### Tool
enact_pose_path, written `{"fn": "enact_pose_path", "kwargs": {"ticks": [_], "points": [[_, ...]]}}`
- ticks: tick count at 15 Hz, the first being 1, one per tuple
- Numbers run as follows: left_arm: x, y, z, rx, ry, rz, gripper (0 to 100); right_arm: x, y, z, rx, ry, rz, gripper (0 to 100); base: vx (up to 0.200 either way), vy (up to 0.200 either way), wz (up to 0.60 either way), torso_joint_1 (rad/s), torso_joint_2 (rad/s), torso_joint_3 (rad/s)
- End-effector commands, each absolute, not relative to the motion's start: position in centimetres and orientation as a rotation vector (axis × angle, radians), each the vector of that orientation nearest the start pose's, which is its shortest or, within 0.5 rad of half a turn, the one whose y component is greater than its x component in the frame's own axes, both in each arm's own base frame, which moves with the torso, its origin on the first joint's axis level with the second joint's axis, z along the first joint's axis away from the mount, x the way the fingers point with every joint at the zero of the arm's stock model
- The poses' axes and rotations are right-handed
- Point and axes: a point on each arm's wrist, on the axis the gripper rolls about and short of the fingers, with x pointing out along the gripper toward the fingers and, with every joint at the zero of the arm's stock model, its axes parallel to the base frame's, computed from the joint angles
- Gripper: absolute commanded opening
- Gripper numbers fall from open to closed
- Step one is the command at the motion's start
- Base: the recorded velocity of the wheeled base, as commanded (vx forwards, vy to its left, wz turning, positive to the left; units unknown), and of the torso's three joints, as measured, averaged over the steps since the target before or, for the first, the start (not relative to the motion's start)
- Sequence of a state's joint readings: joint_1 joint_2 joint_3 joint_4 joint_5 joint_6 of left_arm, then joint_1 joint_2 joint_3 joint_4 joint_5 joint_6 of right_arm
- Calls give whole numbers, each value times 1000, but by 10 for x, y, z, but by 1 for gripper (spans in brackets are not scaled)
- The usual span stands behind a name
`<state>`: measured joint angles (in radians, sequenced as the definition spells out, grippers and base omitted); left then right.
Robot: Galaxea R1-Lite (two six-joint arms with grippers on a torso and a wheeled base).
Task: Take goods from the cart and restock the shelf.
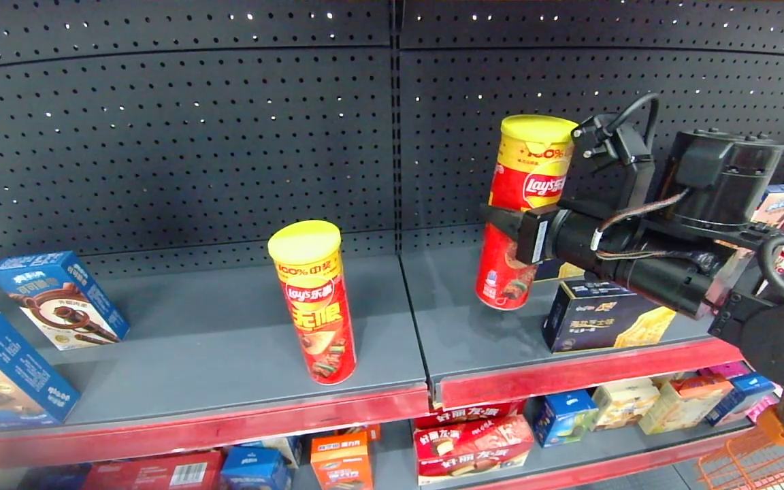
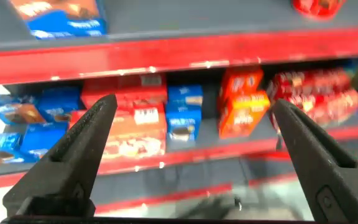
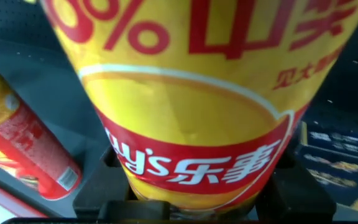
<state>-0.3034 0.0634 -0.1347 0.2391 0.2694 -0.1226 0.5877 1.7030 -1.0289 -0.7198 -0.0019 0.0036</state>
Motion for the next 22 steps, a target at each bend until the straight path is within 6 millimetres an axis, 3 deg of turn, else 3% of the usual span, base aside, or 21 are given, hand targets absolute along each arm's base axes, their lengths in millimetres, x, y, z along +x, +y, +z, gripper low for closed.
{"fn": "enact_pose_path", "kwargs": {"ticks": [1, 10, 13, 16, 20, 22], "points": [[-32, 17, 87, -95, 106, -39, 100, 277, 188, 250, 16, -41, 594, 0, 0, 0, 0, 0, 0, 0], [-28, 16, 85, -160, 62, -38, 100, 318, 219, 253, 28, -89, 624, 0, 0, 0, 0, 0, 0, 0], [-27, 15, 85, -168, 36, -38, 100, 312, 240, 239, 17, -62, 685, 0, 0, 0, 0, 0, 0, 0], [-26, 15, 84, -166, 37, -37, 100, 312, 242, 235, 11, -78, 602, 0, 0, 0, 0, 0, 0, 0], [-26, 15, 84, -172, 39, -38, 100, 274, 241, 243, 19, -79, 639, 0, 0, 0, 0, 0, 0, 0], [-26, 15, 84, -172, 39, -41, 100, 273, 240, 245, 23, -87, 633, 0, 0, 0, 0, 0, 0, 0]]}}
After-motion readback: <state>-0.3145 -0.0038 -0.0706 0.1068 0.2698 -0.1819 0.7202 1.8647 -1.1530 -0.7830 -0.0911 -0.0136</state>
